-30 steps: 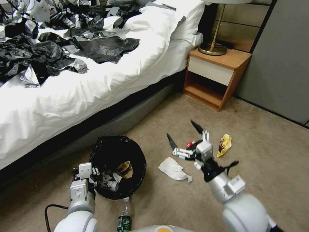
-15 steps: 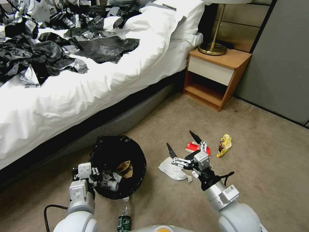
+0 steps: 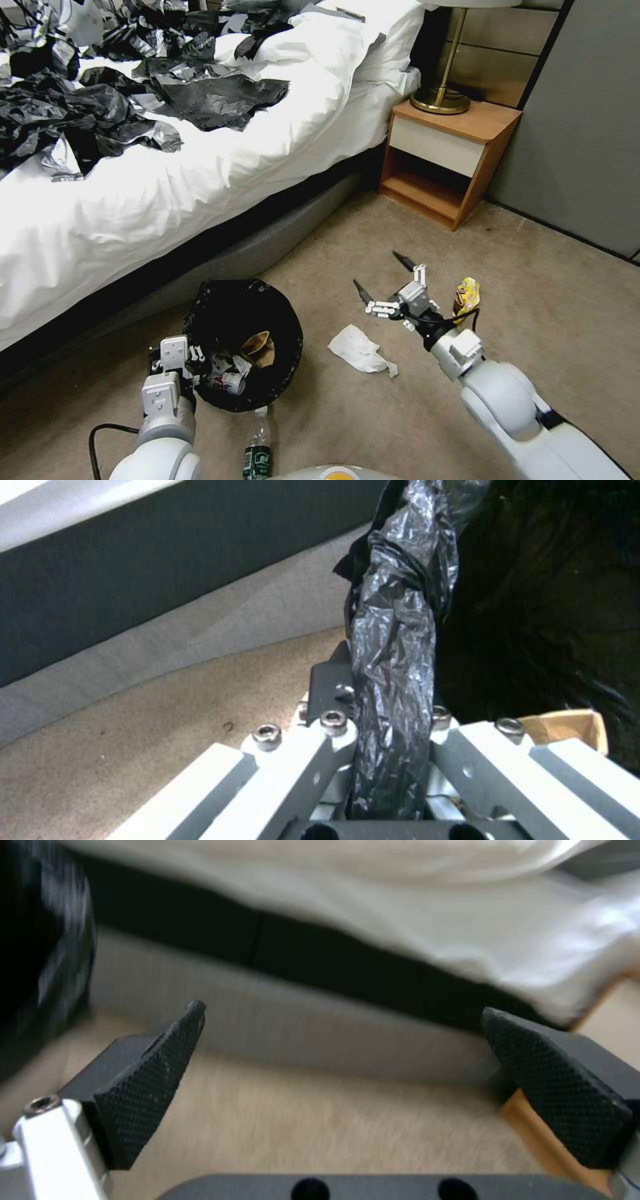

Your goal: Pick up the trash bin, then pick up the garbage from the floor and place it into the trash bin.

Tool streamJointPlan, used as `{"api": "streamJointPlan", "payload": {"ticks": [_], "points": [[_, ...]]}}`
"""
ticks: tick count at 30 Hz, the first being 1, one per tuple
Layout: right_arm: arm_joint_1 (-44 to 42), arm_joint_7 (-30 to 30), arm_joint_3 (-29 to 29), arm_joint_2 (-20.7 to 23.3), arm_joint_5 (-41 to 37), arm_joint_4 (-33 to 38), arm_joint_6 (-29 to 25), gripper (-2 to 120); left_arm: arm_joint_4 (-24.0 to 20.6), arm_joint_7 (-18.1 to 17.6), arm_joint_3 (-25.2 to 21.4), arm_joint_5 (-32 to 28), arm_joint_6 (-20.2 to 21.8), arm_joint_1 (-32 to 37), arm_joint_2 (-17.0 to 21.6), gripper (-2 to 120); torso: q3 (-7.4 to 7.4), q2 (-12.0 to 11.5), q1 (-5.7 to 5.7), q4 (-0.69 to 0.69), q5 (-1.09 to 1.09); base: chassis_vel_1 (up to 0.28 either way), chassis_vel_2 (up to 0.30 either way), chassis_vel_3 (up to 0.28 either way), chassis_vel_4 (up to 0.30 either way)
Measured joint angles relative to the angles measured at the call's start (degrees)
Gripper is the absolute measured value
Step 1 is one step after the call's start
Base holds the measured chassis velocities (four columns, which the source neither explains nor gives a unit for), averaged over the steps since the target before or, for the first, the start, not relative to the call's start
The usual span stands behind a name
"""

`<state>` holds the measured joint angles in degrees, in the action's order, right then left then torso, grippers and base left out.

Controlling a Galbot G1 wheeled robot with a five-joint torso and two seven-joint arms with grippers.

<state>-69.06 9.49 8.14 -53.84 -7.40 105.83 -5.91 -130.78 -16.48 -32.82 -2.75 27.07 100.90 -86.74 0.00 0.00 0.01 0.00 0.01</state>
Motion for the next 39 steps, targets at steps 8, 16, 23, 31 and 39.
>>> {"api": "streamJointPlan", "payload": {"ticks": [8, 16, 23, 31, 39], "points": [[9.07, 4.54, -8.47, 0.57, 4.49, -13.49, -1.08, 100, 0.02, -0.02, 0.06, 0.39, -0.02, 0.12, -0.51, 2, 0.0, 0.0, 0.0, 0.01, -0.01, 0.0, 0.0, 0.0, 0.0], [12.27, 6.55, -13.9, -1.95, 5.5, -26.22, -3.68, 100, 0.59, -0.04, 0.33, 0.65, -0.16, -0.08, -0.79, 2, 0.0, 0.0, 0.0, 0.0, -0.02, 0.0, 0.0, 0.0, 0.0], [12.01, 6.93, -14.14, -5.99, 6.49, -33.54, -5.87, 100, 0.76, -0.05, 0.52, 0.83, -0.34, 0.14, -0.81, 2, 0.0, 0.0, 0.0, -0.01, -0.01, 0.0, 0.0, 0.0, 0.0], [11.85, 7.2, -13.54, -9.35, 6.95, -38.6, -7.04, 100, 0.76, -0.06, 0.72, 1.05, -0.48, 0.56, -0.8, 2, 0.0, 0.0, 0.0, 0.0, -0.02, 0.0, 0.0, 0.0, 0.0], [11.8, 7.72, -13.39, -12.76, 6.26, -43.02, -7.71, 100, 0.74, -0.06, 0.84, 1.2, -0.69, 1.01, -0.8, 2, 0.0, 0.0, 0.0, 0.0, -0.02, 0.0, 0.0, 0.0, 0.0]]}}
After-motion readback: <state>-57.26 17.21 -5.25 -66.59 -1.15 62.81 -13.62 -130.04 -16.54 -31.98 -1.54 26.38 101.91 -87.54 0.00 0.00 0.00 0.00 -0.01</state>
